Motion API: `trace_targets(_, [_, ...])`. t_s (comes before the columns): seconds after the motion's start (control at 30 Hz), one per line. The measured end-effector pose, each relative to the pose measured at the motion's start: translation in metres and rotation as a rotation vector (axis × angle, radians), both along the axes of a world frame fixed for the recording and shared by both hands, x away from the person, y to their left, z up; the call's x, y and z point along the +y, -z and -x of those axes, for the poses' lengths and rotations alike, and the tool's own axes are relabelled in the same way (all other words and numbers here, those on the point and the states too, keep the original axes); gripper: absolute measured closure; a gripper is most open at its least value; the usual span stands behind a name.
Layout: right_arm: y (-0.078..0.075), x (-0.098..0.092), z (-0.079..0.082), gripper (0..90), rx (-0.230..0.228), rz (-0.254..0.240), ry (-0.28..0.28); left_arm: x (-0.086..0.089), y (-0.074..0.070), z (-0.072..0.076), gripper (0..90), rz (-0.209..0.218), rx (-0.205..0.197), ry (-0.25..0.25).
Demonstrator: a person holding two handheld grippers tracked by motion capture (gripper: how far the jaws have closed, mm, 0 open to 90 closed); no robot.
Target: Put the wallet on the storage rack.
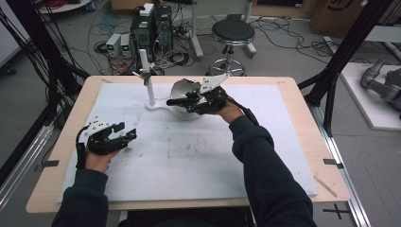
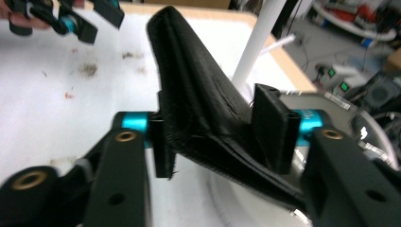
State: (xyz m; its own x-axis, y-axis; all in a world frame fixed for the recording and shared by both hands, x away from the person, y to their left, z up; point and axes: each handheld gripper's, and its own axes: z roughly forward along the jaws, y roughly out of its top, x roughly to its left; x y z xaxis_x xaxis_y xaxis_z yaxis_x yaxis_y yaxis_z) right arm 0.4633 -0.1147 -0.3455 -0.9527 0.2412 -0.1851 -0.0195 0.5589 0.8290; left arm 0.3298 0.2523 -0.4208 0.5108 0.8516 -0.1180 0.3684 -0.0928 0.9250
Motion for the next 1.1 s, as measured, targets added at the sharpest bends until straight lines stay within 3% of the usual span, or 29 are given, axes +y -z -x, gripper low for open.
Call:
trace_targets(0.03, [0.0019, 0.0015, 0.0011, 42.4, 0.053, 0.011, 0.017, -0.0001, -0.0002, 0.0001, 39.6, -0.001, 0.0, -0.001])
trace_targets(0.43, [0.0051, 0.0103, 0.0047, 35.5, 0.087, 0.028, 0.043, 0.001, 0.0003, -0.0004, 39.6, -0.004, 0.006, -0.007])
trace_targets(0.73, [0.0059, 0.0069, 0.0018, 32.8, 0.133, 0.016, 0.048, 0.0019, 0.0001, -0.0003, 39.8, -0.002, 0.008, -0.009])
trace_targets(0.87, [0.0088, 0.0026, -0.0026, 31.7, 0.161, 0.039, 0.075, 0.0021, 0.0001, -0.0003, 39.8, -0.001, 0.009, -0.01])
trace_targets(0.93, [0.0074, 0.0029, -0.0024, 31.8, 0.146, 0.036, 0.078, 0.0019, 0.0003, -0.0004, 39.8, -0.001, 0.01, -0.01])
trace_targets(0.97, [0.0069, 0.0052, -0.0014, 33.0, 0.111, 0.048, 0.072, 0.0017, 0.0003, -0.0003, 39.8, 0.0, 0.01, -0.01])
trace_targets(1.0, [0.0069, 0.0052, -0.0014, 33.0, 0.111, 0.048, 0.072, 0.0016, 0.0001, -0.0003, 39.8, -0.001, 0.008, -0.008])
trace_targets(1.03, [0.006, 0.0066, 0.0008, 36.6, 0.082, 0.061, 0.061, 0.0017, -0.0001, -0.0001, 39.8, -0.001, 0.006, -0.008])
trace_targets(1.1, [0.0051, 0.0062, 0.0019, 38.6, 0.08, 0.067, 0.06, 0.0021, -0.0002, 0.0, 39.8, 0.001, 0.007, -0.011])
